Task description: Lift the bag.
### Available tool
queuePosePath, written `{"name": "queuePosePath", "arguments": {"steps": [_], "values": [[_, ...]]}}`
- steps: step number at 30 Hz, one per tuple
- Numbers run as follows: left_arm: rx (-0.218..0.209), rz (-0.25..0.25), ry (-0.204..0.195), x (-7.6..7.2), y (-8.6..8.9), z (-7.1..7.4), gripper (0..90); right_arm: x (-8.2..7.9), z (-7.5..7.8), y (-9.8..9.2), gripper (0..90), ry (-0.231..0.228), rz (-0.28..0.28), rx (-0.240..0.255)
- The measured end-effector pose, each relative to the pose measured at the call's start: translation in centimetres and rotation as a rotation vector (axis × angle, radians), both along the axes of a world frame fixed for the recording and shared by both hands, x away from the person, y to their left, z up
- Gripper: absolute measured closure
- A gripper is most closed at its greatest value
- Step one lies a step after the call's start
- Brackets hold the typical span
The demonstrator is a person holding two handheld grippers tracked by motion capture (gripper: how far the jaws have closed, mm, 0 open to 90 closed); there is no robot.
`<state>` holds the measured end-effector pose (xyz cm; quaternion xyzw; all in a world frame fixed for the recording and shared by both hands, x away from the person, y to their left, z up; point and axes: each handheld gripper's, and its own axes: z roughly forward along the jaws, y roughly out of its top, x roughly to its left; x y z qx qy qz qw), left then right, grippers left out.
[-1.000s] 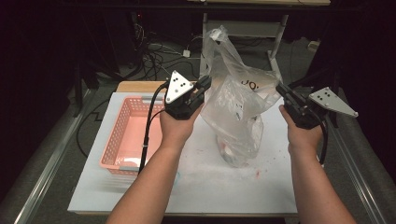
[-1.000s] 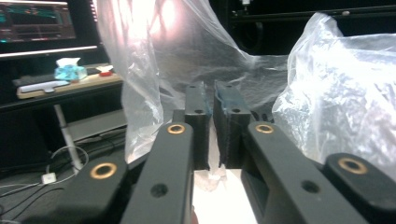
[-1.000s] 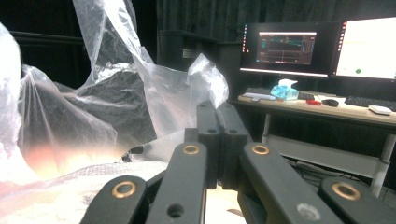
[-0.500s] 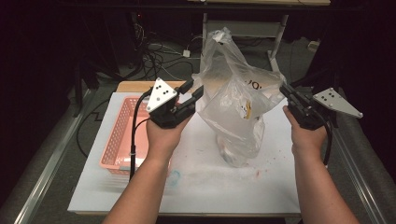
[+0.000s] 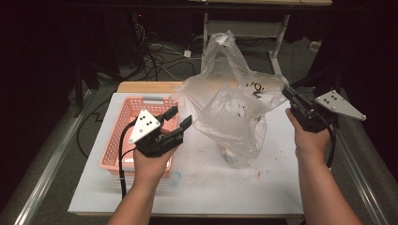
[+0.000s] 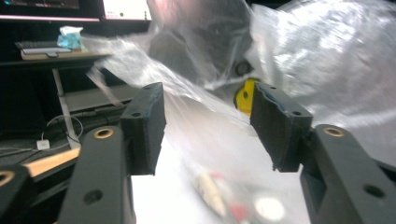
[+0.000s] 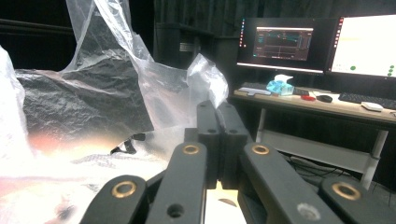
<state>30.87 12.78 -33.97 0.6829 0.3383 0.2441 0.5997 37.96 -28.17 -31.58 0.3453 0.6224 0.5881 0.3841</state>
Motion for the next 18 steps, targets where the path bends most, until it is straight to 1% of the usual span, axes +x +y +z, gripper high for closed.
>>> {"name": "queuePosePath", "arguments": {"steps": [1, 4, 6, 8, 10, 11, 12, 13, 14, 17, 18], "values": [[0.002, -0.004, 0.005, -0.2, 0.1, -0.4, 40.3, -0.1, 0.0, 0.0, 90.0, 0.001, -0.001, 0.002], [-0.016, -0.003, 0.012, -1.0, 0.8, -1.1, 36.6, -0.4, 0.0, -0.2, 90.0, -0.001, 0.000, 0.002], [0.000, -0.006, 0.018, -1.5, 1.0, -1.5, 34.1, -0.5, -0.1, -0.3, 90.0, 0.001, -0.001, 0.001], [-0.006, -0.012, 0.032, -2.0, 1.2, -1.9, 30.9, -0.7, -0.1, -0.5, 90.0, -0.001, -0.002, 0.000], [-0.004, -0.009, 0.029, -2.6, 1.2, -2.4, 28.9, -0.8, -0.1, -0.6, 90.0, -0.008, -0.004, -0.002], [0.007, -0.004, 0.037, -2.8, 1.0, -2.8, 27.6, -0.9, -0.1, -0.7, 90.0, -0.010, -0.003, -0.002], [0.012, -0.006, 0.046, -2.9, 0.8, -3.1, 23.8, -1.1, -0.1, -0.8, 90.0, -0.012, -0.003, -0.004], [0.028, -0.019, 0.061, -2.9, 0.4, -3.6, 22.2, -1.2, 0.0, -0.8, 90.0, -0.014, 0.000, -0.005], [0.033, -0.022, 0.070, -2.9, 0.1, -3.9, 22.1, -1.3, 0.0, -0.9, 90.0, -0.015, 0.003, -0.004], [0.054, -0.050, 0.101, -2.5, -1.2, -5.1, 18.2, -1.6, 0.2, -1.1, 90.0, -0.019, 0.008, -0.003], [0.067, -0.060, 0.114, -2.3, -1.7, -5.5, 16.4, -1.8, 0.3, -1.2, 90.0, -0.020, 0.009, -0.004]]}}
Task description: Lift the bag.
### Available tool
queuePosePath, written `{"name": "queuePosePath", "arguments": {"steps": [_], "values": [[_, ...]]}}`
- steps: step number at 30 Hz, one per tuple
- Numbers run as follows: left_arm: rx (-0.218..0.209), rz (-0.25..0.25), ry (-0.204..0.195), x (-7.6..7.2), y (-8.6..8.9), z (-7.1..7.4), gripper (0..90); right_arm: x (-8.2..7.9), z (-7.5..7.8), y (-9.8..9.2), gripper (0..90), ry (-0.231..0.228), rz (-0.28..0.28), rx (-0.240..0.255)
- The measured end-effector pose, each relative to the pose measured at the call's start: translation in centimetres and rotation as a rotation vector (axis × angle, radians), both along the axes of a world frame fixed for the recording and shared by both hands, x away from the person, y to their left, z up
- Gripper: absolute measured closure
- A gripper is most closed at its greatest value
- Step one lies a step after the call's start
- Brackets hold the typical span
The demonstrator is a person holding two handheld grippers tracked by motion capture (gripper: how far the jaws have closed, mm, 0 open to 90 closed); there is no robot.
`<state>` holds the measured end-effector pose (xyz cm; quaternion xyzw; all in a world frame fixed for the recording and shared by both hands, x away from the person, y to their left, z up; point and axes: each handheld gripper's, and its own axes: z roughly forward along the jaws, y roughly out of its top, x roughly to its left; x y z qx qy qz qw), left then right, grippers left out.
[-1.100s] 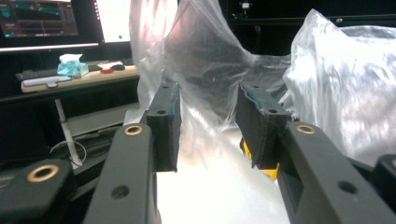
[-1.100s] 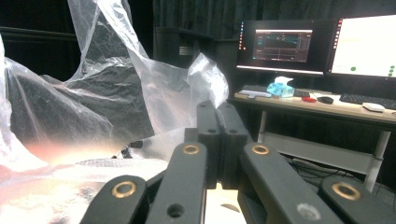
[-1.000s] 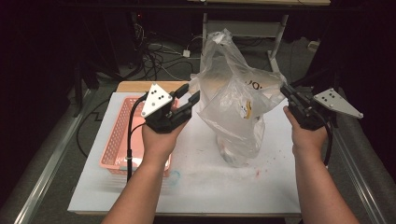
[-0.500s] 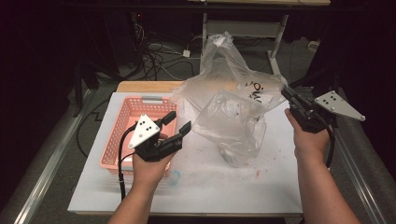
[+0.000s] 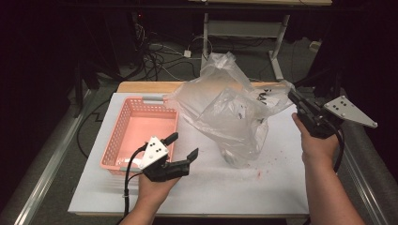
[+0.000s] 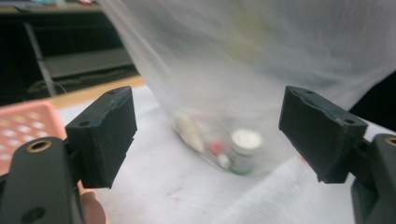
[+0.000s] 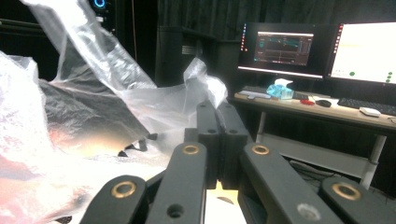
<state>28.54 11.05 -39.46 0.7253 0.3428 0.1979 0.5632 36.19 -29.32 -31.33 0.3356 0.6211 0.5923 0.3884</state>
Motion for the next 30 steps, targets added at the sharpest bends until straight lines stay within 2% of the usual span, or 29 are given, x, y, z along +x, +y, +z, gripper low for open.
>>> {"name": "queuePosePath", "arguments": {"steps": [1, 3, 5, 8, 11, 14, 15, 18, 26, 30], "values": [[0.013, -0.007, 0.010, 0.2, -0.5, -0.4, 14.0, -0.1, 0.1, -0.1, 90.0, -0.003, 0.000, -0.002], [0.013, -0.026, 0.037, 0.5, -1.3, -1.0, 13.3, -0.4, 0.2, -0.3, 89.7, -0.007, 0.007, 0.001], [0.038, -0.037, 0.051, 0.7, -2.0, -1.4, 6.5, -0.9, 0.5, -0.4, 87.6, -0.016, 0.015, 0.000], [0.054, -0.049, 0.072, 0.9, -2.8, -1.9, 0.0, -1.6, 0.8, -0.7, 84.3, -0.030, 0.033, 0.001], [0.069, -0.065, 0.068, 0.7, -3.3, -2.4, 0.0, -2.4, 0.7, -0.9, 80.4, -0.036, 0.046, 0.005], [0.085, -0.081, 0.081, 0.6, -4.0, -3.0, 0.0, -3.1, 0.3, -1.2, 76.1, -0.032, 0.059, 0.007], [0.088, -0.086, 0.086, 0.6, -4.2, -3.2, 0.0, -3.2, 0.0, -1.3, 73.9, -0.017, 0.065, 0.008], [0.098, -0.091, 0.088, 0.6, -4.8, -3.5, 0.0, -3.2, -1.4, -1.3, 65.1, 0.046, 0.087, -0.030], [0.104, -0.090, 0.096, 0.7, -5.2, -4.4, 0.0, -2.5, -7.1, -0.7, 39.9, 0.237, 0.131, -0.102], [0.100, -0.085, 0.093, 0.6, -5.2, -4.5, 0.0, -2.6, -9.5, -0.6, 30.1, 0.301, 0.117, -0.115]]}}
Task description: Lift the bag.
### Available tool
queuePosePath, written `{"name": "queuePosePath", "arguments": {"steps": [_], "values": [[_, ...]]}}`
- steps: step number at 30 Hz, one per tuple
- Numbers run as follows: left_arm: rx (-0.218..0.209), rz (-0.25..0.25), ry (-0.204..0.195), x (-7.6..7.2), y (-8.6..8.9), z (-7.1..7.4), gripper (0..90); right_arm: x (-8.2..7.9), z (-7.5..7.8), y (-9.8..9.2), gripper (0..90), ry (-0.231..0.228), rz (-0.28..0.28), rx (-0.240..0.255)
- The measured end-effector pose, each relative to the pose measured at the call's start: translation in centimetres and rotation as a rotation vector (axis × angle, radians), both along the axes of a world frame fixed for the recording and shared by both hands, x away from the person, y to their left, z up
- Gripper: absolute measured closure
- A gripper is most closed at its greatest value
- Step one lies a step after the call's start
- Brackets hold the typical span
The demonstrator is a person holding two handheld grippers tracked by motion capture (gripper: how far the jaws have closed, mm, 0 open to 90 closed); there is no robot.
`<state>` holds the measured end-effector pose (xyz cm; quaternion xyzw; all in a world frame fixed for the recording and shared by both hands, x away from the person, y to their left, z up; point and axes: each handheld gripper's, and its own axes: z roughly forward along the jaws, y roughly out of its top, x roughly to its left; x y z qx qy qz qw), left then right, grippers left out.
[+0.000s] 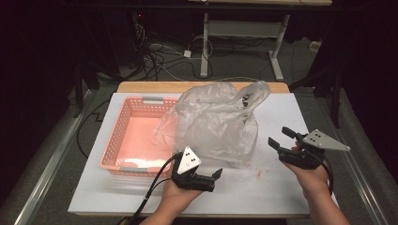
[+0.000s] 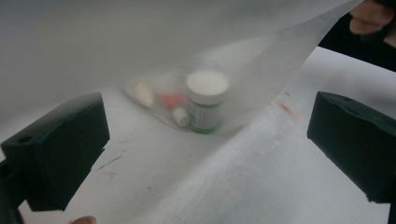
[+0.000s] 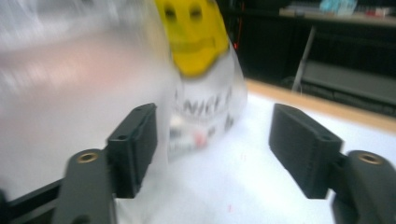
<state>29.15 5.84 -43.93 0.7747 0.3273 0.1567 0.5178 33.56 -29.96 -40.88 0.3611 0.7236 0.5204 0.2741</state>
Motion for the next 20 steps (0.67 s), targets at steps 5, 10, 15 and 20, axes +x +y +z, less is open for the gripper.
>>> {"name": "queuePosePath", "arguments": {"steps": [5, 10, 15, 20], "values": [[0.005, -0.005, 0.003, -0.1, 0.1, -0.4, 0.0, -0.7, -2.7, -0.2, 16.6, 0.055, -0.004, -0.028], [0.003, -0.005, 0.029, 0.0, 0.3, -1.0, 0.0, -1.6, -4.4, -0.5, 3.1, 0.073, -0.001, -0.013], [0.006, 0.000, 0.040, 0.0, 0.5, -1.4, 0.0, -1.9, -5.2, -1.0, 0.0, 0.090, 0.010, 0.008], [-0.006, 0.003, 0.042, 0.1, 0.6, -1.6, 0.0, -1.7, -5.4, -0.7, 0.0, 0.084, 0.017, -0.002]]}}
